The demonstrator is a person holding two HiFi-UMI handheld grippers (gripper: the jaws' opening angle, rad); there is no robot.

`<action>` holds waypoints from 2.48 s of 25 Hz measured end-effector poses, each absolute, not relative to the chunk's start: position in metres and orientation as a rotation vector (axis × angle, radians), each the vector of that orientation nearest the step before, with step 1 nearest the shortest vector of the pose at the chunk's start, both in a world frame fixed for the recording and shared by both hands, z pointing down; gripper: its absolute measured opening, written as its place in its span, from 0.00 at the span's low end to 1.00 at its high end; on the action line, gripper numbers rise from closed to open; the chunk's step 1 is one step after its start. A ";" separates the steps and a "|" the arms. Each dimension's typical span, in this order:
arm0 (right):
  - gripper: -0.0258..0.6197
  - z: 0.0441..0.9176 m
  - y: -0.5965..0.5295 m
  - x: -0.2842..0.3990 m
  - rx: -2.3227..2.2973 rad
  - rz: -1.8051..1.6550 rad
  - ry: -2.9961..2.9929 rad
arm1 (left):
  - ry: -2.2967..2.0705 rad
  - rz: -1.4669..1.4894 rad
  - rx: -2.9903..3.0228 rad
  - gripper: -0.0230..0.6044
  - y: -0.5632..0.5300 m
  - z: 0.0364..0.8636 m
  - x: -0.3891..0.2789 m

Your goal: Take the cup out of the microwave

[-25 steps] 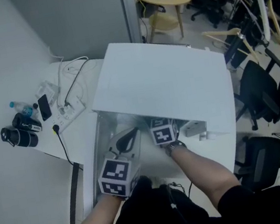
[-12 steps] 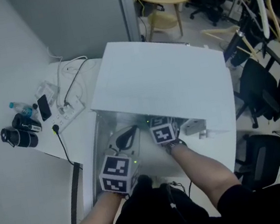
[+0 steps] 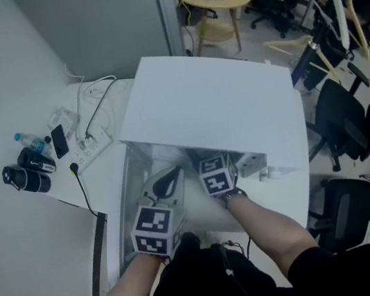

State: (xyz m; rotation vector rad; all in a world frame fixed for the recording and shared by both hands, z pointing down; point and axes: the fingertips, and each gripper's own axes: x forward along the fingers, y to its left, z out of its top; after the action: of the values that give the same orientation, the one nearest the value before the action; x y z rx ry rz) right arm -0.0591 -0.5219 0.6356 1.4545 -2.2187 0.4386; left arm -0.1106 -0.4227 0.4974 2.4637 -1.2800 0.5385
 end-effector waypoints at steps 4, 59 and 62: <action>0.56 0.626 -0.511 -0.059 1.444 0.431 -2.245 | -1.296 0.533 2.467 0.03 -0.414 0.493 -0.108; 0.56 0.479 -0.298 -0.063 1.564 0.304 -2.440 | -1.354 0.318 2.595 0.03 -0.213 0.423 -0.137; 0.56 0.470 -0.280 -0.059 1.593 0.301 -2.438 | -1.336 0.310 2.606 0.03 -0.197 0.422 -0.137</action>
State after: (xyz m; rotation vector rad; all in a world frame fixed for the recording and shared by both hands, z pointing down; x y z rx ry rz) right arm -0.0586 -0.2797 0.4702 1.5931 -2.4382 0.3014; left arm -0.1368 -0.1971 0.4219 2.6061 -1.3361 0.3102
